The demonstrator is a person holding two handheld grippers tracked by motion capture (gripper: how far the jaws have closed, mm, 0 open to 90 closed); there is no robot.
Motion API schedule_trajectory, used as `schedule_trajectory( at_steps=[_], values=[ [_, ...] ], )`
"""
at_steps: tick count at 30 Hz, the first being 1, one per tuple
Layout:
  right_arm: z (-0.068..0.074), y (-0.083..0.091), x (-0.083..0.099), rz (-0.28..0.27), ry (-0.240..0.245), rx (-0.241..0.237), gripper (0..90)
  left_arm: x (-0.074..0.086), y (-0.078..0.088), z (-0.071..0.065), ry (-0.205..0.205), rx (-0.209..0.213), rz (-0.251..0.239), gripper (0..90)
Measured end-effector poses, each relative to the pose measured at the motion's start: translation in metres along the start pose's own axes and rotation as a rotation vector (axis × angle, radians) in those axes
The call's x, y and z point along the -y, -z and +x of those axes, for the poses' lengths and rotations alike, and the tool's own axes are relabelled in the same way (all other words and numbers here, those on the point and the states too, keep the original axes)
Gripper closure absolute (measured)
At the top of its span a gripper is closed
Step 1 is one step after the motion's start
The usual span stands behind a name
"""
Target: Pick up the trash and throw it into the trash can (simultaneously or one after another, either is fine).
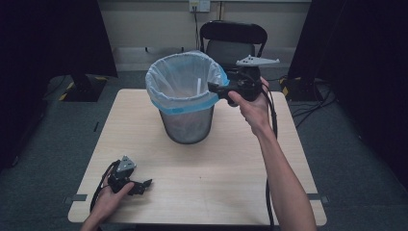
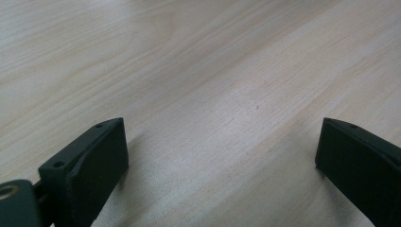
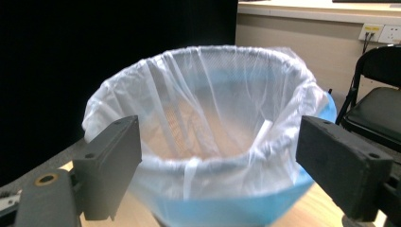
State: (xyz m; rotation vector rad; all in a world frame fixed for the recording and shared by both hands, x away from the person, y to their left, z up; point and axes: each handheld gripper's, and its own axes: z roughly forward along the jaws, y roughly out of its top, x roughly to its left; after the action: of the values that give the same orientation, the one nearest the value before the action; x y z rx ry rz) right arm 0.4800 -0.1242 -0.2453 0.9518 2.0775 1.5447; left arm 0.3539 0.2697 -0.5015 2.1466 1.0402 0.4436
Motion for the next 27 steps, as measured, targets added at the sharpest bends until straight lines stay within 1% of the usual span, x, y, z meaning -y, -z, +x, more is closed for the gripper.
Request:
schedule_trajectory(
  at_steps=[1, 2, 3, 4, 5, 8, 9, 10, 11, 12, 14, 18, 19, 20, 22, 24, 25, 27],
  values=[
    [0.001, 0.004, 0.003, 0.009, 0.004, 0.011, 14.5, 0.000, 0.000, 0.000, 0.000, 0.000, 0.000, 2.9],
    [0.001, 0.004, 0.003, 0.009, 0.004, 0.011, 14.5, 0.000, 0.000, 0.000, 0.000, 0.000, 0.000, 2.9],
    [0.001, 0.010, 0.005, 0.011, 0.010, 0.016, 14.5, 0.000, 0.000, 0.000, 0.000, 0.000, 0.000, 2.9],
    [0.001, 0.010, 0.005, 0.011, 0.010, 0.016, 14.5, 0.000, 0.000, 0.000, 0.000, 0.000, 0.000, 2.9],
    [0.001, 0.016, 0.008, 0.007, 0.009, 0.030, 14.4, 0.000, 0.000, 0.000, 0.000, 0.000, 0.000, 2.9],
    [0.001, 0.021, 0.011, 0.008, 0.010, 0.035, 14.4, 0.000, 0.000, 0.000, 0.000, 0.000, 0.000, 2.9],
    [0.001, 0.026, 0.014, 0.010, 0.009, 0.040, 14.5, 0.000, 0.000, 0.000, 0.000, 0.000, 0.000, 2.9],
    [0.001, 0.026, 0.014, 0.010, 0.009, 0.040, 14.5, 0.000, 0.000, 0.000, 0.000, 0.000, 0.000, 2.9],
    [0.003, 0.031, 0.018, 0.008, 0.010, 0.044, 14.5, 0.000, 0.000, 0.000, 0.000, 0.000, 0.000, 2.9],
    [0.003, 0.031, 0.018, 0.008, 0.010, 0.044, 14.5, 0.000, 0.000, 0.000, 0.000, 0.000, 0.000, 2.9],
    [0.007, 0.039, 0.027, 0.004, 0.010, 0.044, 14.6, 0.000, 0.000, 0.000, 0.000, 0.000, 0.000, 2.9],
    [0.010, 0.044, 0.034, 0.007, 0.013, 0.051, 14.9, 0.000, 0.000, 0.000, 0.000, 0.000, 0.000, 2.9],
    [0.012, 0.048, 0.039, 0.015, 0.017, 0.070, 15.5, 0.000, 0.000, 0.000, 0.000, 0.000, 0.000, 2.9],
    [0.012, 0.048, 0.039, 0.015, 0.017, 0.070, 15.5, 0.000, 0.000, 0.000, 0.000, 0.000, 0.000, 2.9],
    [0.014, 0.050, 0.048, 0.033, 0.014, 0.072, 15.5, 0.000, 0.000, 0.000, -0.001, -0.001, 0.000, 2.9],
    [0.014, 0.051, 0.051, 0.033, 0.011, 0.073, 15.4, 0.000, 0.000, 0.000, -0.001, -0.001, 0.000, 2.9],
    [0.015, 0.053, 0.057, 0.030, 0.003, 0.086, 14.5, 0.000, 0.000, 0.000, 0.000, -0.001, 0.000, 2.9],
    [0.016, 0.055, 0.064, 0.035, -0.001, 0.097, 14.6, 0.000, 0.000, 0.000, -0.001, -0.001, 0.000, 2.9]
  ],
)
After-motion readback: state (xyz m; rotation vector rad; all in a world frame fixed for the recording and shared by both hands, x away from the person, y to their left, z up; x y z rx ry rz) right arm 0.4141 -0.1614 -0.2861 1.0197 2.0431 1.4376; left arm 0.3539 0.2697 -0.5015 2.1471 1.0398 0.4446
